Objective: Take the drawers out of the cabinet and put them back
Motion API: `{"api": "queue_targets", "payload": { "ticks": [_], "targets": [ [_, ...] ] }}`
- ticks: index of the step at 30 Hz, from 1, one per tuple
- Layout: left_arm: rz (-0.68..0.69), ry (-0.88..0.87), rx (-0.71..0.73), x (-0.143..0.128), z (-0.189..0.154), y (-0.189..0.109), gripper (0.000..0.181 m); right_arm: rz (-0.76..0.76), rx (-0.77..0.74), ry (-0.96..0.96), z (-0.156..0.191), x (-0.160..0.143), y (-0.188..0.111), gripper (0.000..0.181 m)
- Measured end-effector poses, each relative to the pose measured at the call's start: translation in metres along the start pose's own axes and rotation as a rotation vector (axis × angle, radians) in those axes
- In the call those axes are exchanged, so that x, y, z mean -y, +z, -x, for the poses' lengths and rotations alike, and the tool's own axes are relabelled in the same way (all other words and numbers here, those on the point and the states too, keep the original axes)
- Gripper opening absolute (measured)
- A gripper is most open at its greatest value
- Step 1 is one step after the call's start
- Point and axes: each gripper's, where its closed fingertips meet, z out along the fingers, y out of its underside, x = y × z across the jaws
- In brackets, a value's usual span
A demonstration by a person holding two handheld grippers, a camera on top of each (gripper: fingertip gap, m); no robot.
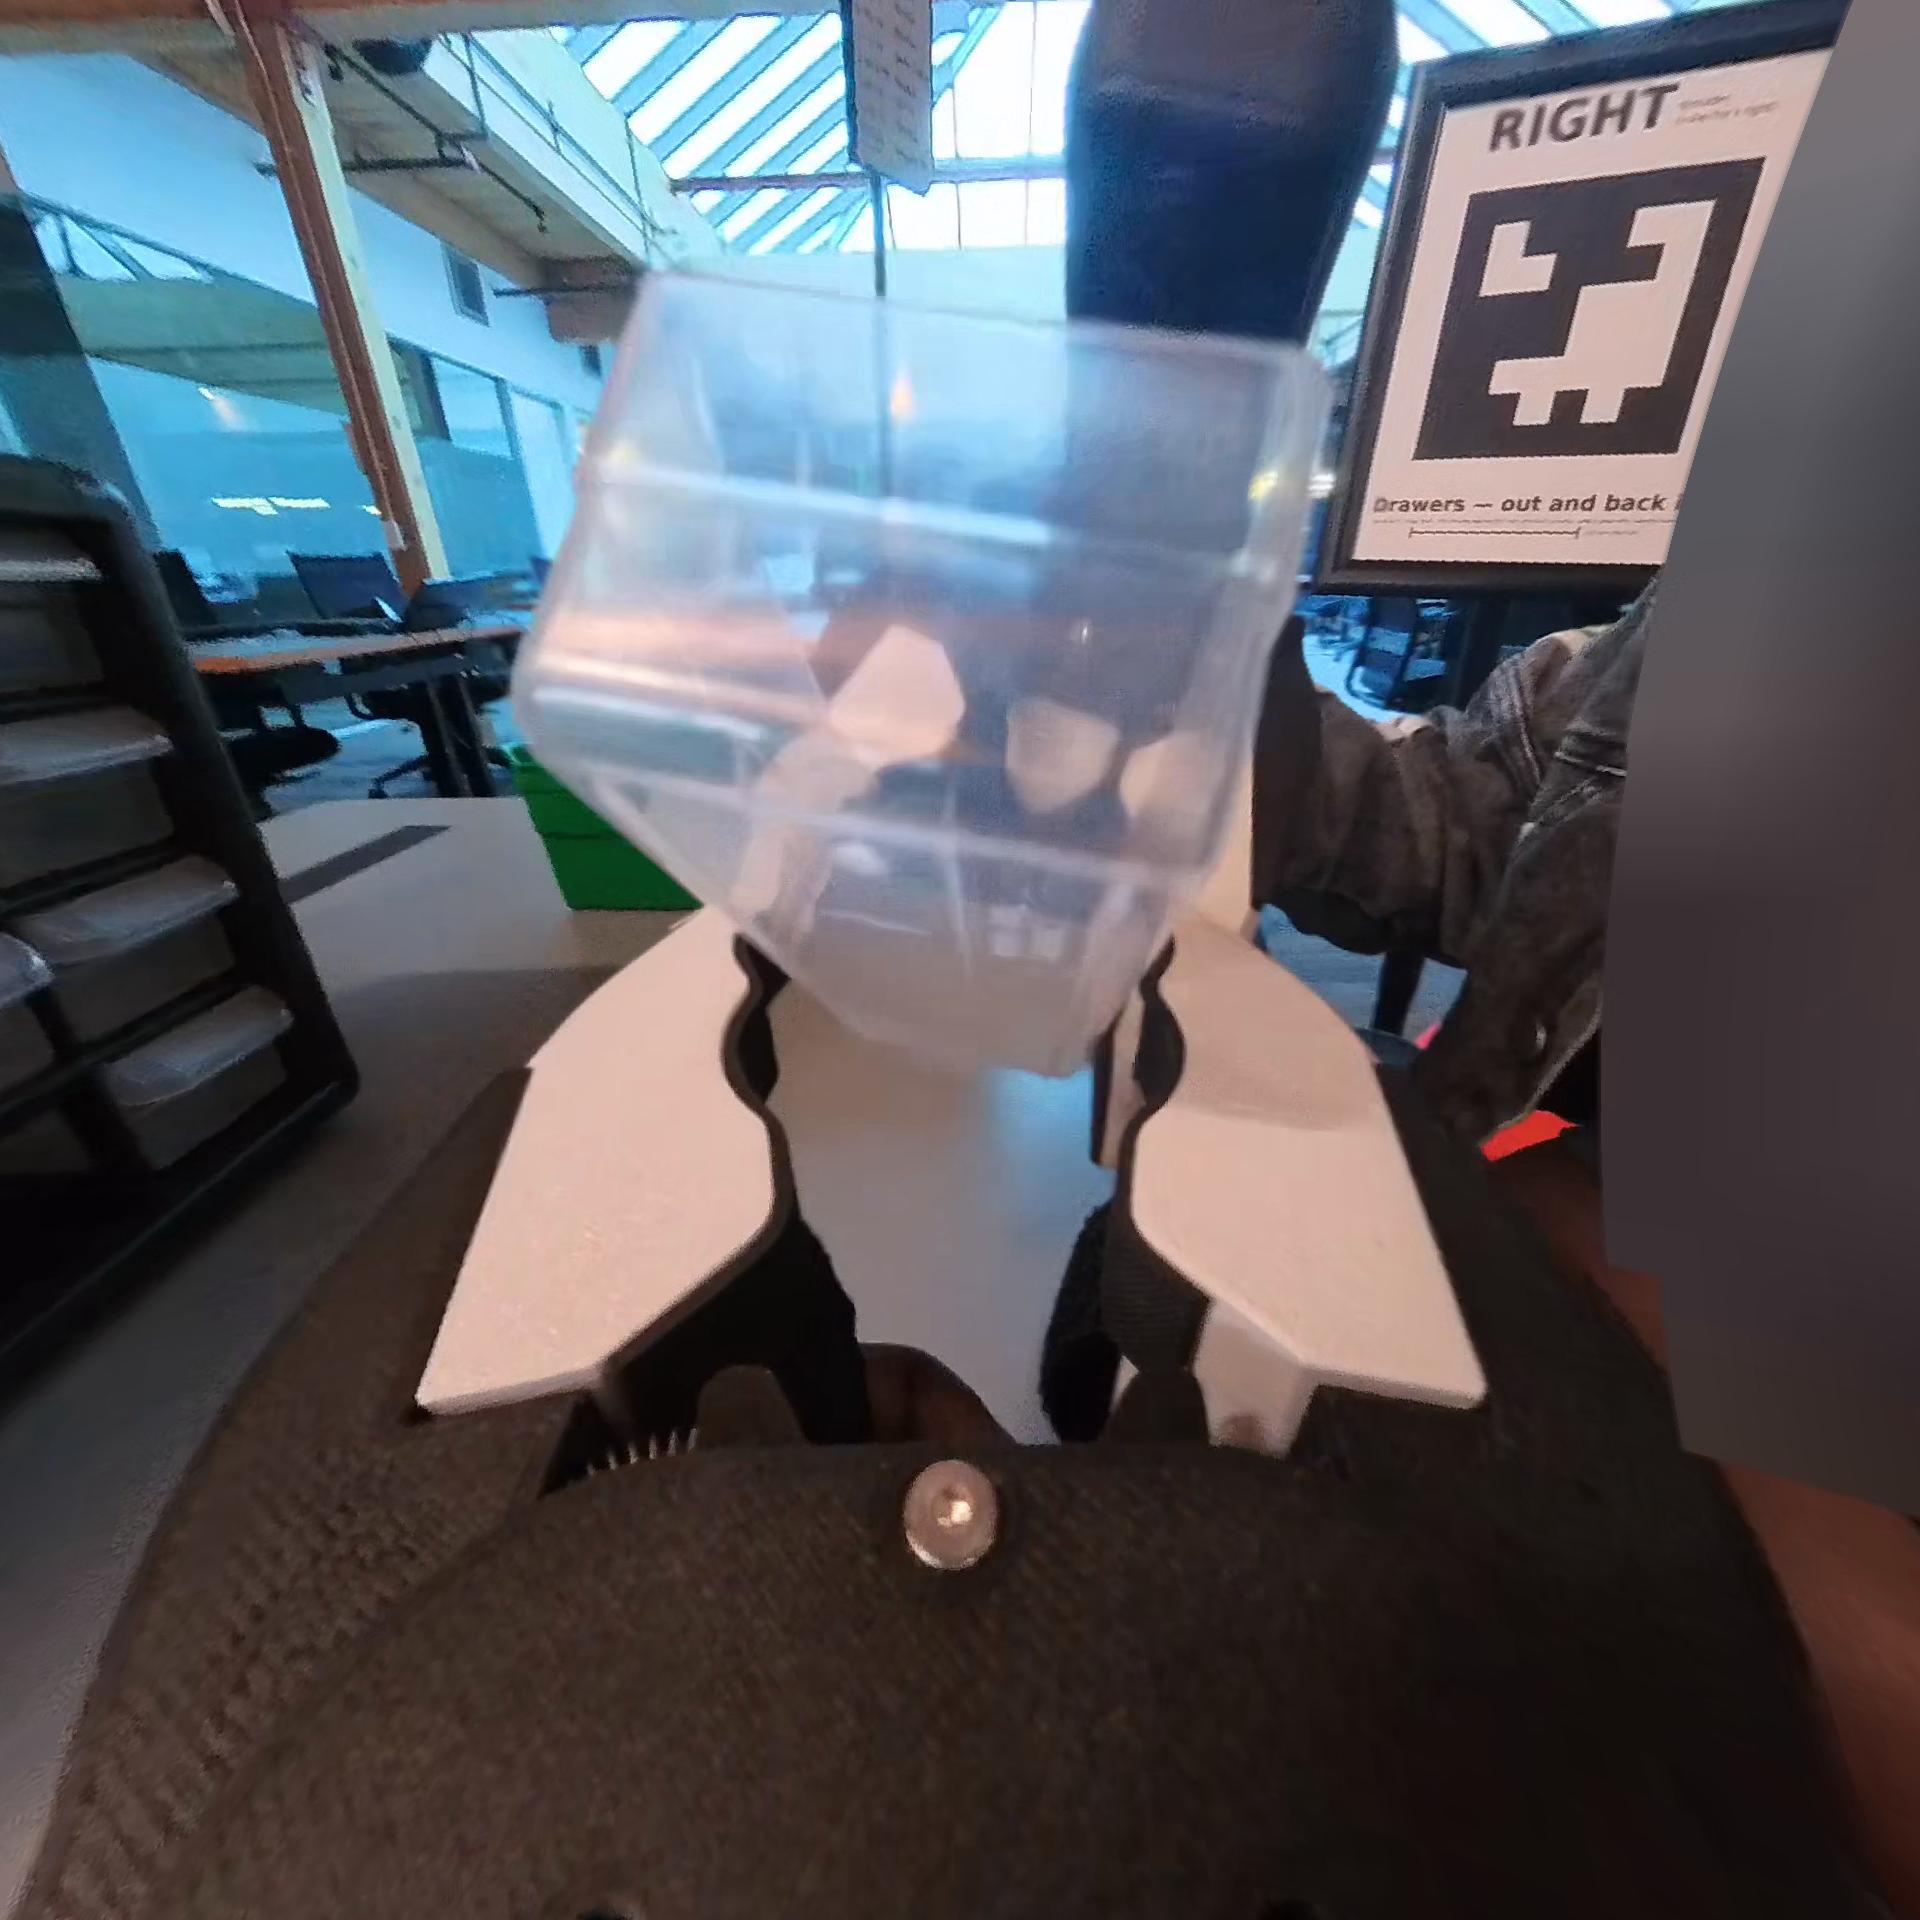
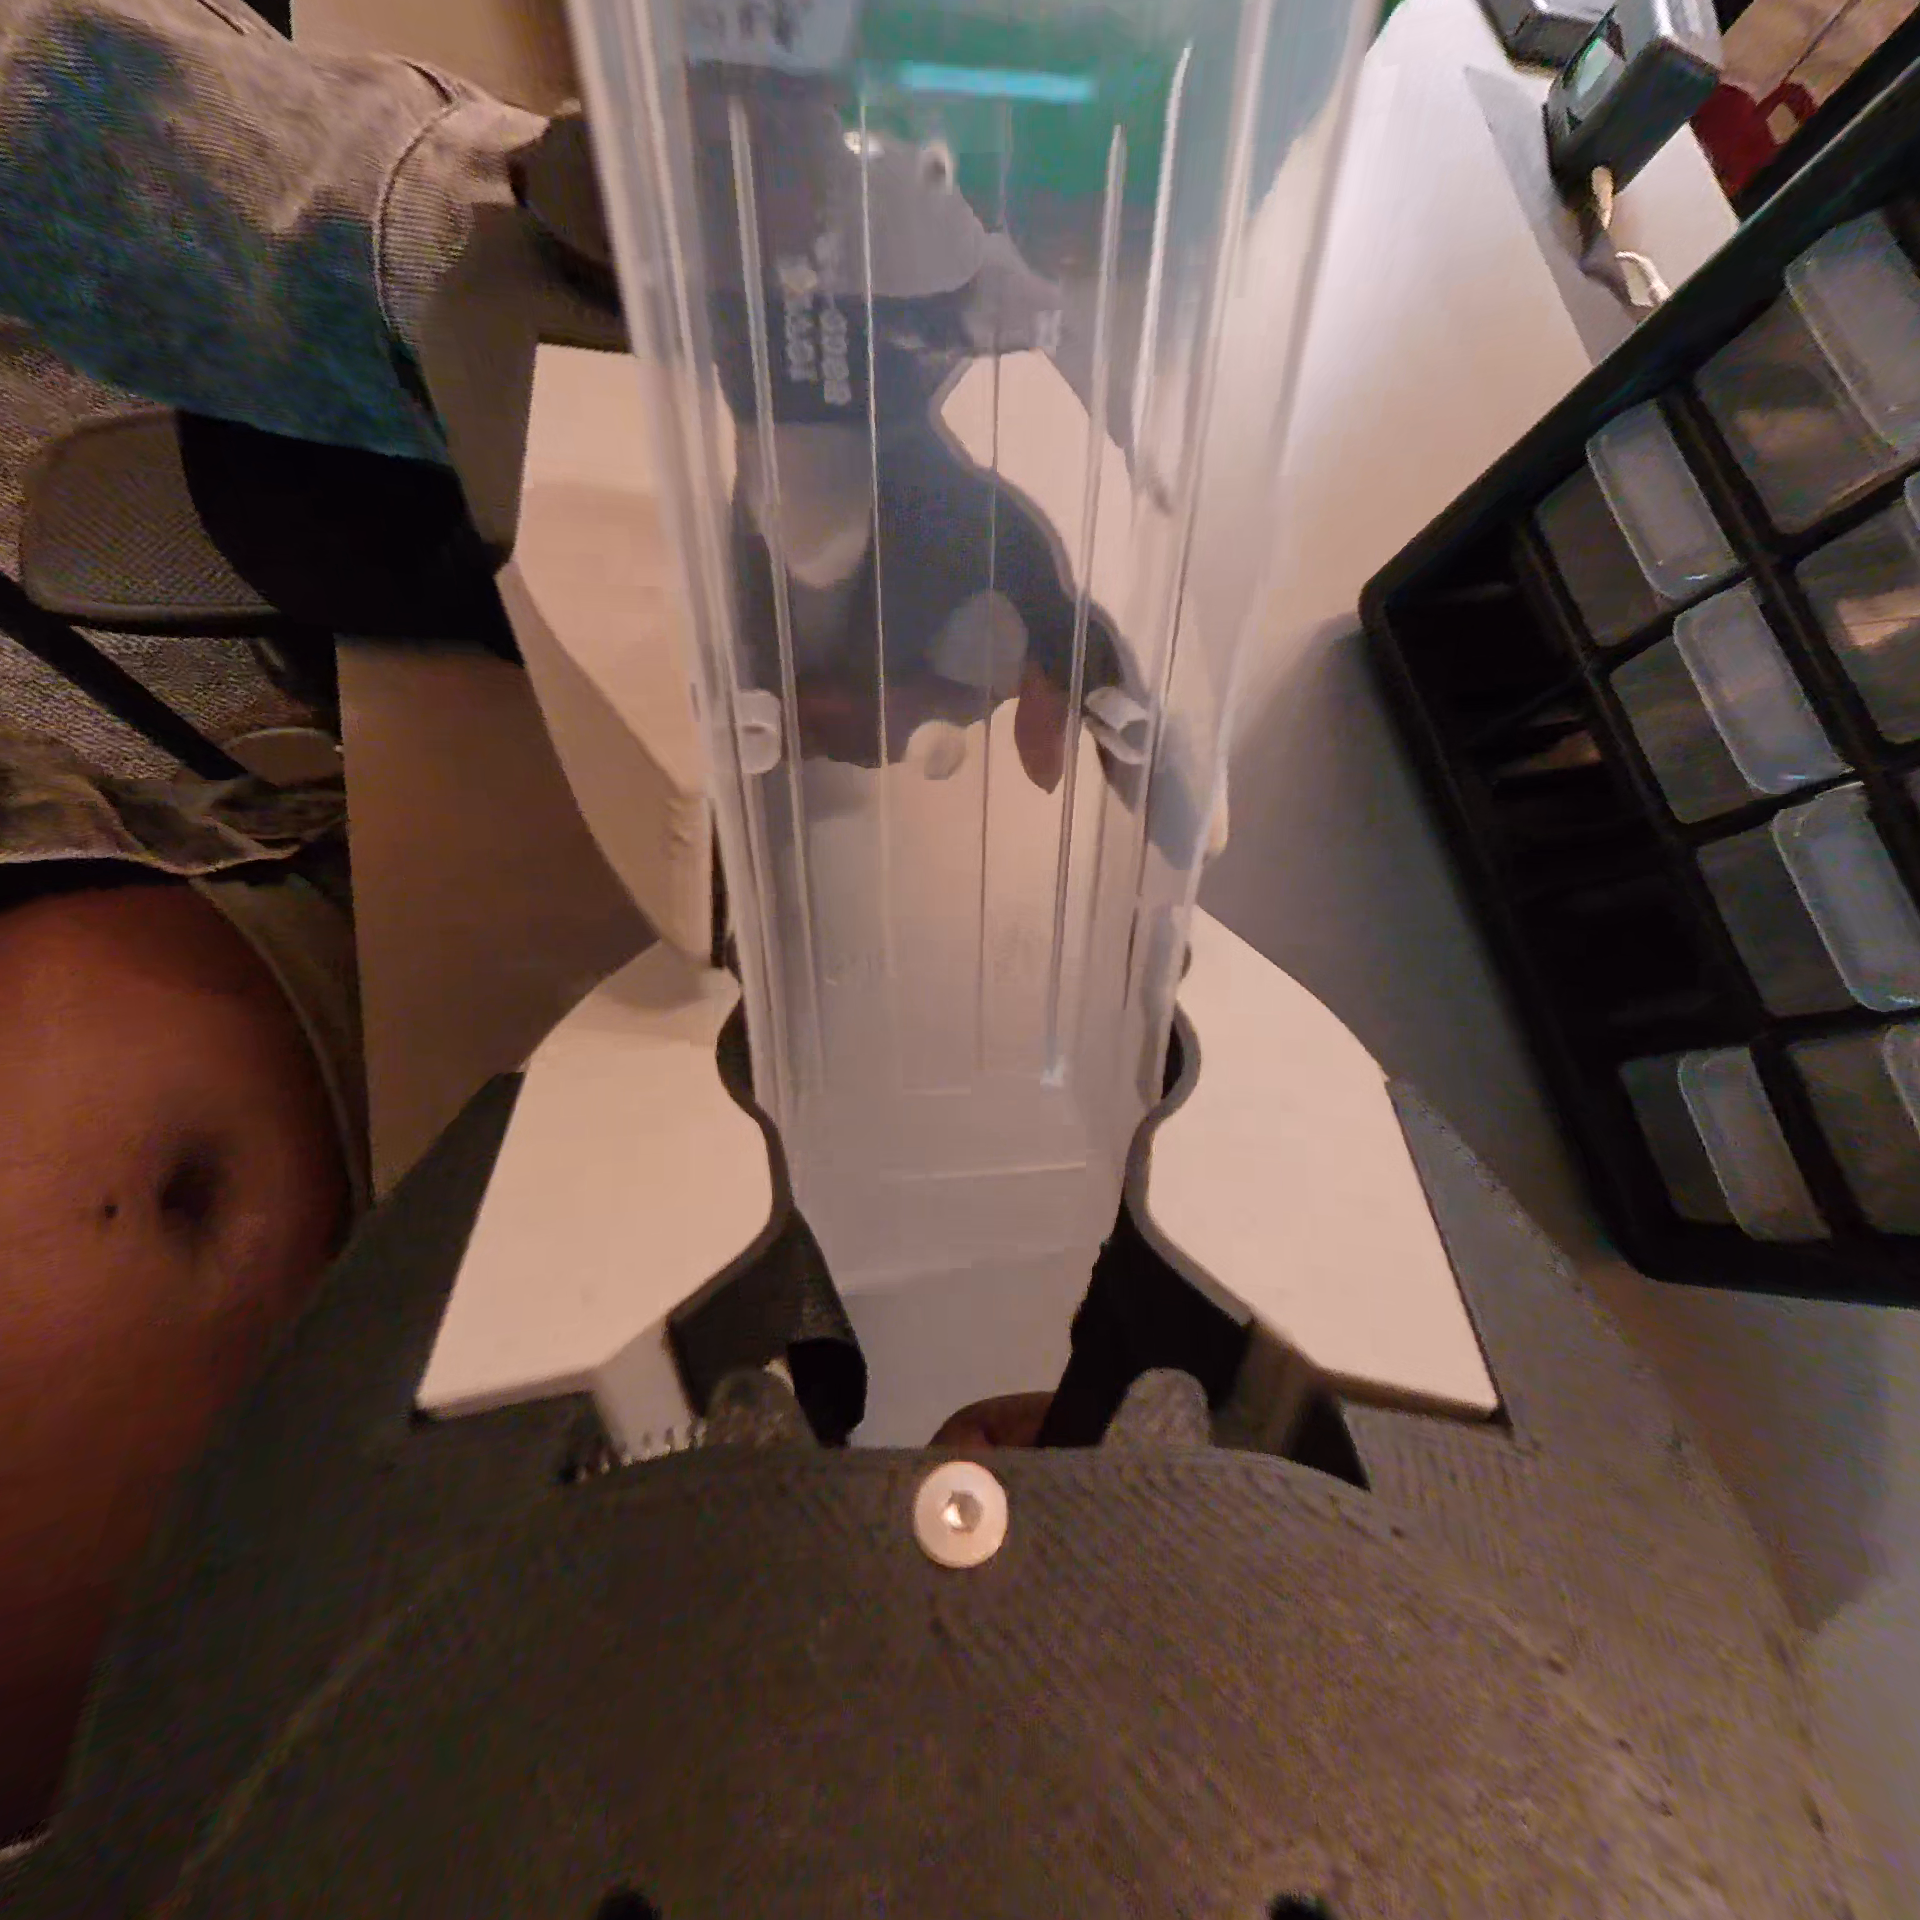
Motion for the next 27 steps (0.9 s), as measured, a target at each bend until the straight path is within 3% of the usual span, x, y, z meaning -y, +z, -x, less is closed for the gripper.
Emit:
{"api": "queue_targets", "payload": {
  "ticks": [4, 8, 13, 17, 21, 27],
  "targets": [
    [-0.002, 0.005, 0.003, -0.002, 0.0, 0.001, 0.078, 0.036, -0.148, -0.051, -0.025, -0.015, -0.034, 0.071],
    [0.014, 0.012, 0.059, -0.006, 0.01, 0.0, 0.078, 0.112, -0.331, -0.093, -0.063, -0.043, -0.105, 0.071],
    [0.021, 0.002, 0.059, -0.009, 0.011, 0.001, 0.077, 0.435, -0.599, -0.145, -0.123, -0.12, -0.227, 0.072],
    [0.015, -0.002, 0.058, -0.009, 0.011, 0.001, 0.077, 0.692, -0.615, -0.139, -0.144, -0.191, -0.304, 0.072],
    [0.027, -0.008, 0.058, -0.013, 0.012, 0.001, 0.076, 0.848, -0.479, -0.166, -0.145, -0.253, -0.32, 0.073],
    [0.015, -0.019, 0.051, -0.011, 0.012, 0.0, 0.075, 1.028, -0.268, -0.231, -0.144, -0.317, -0.291, 0.074]
  ]
}}
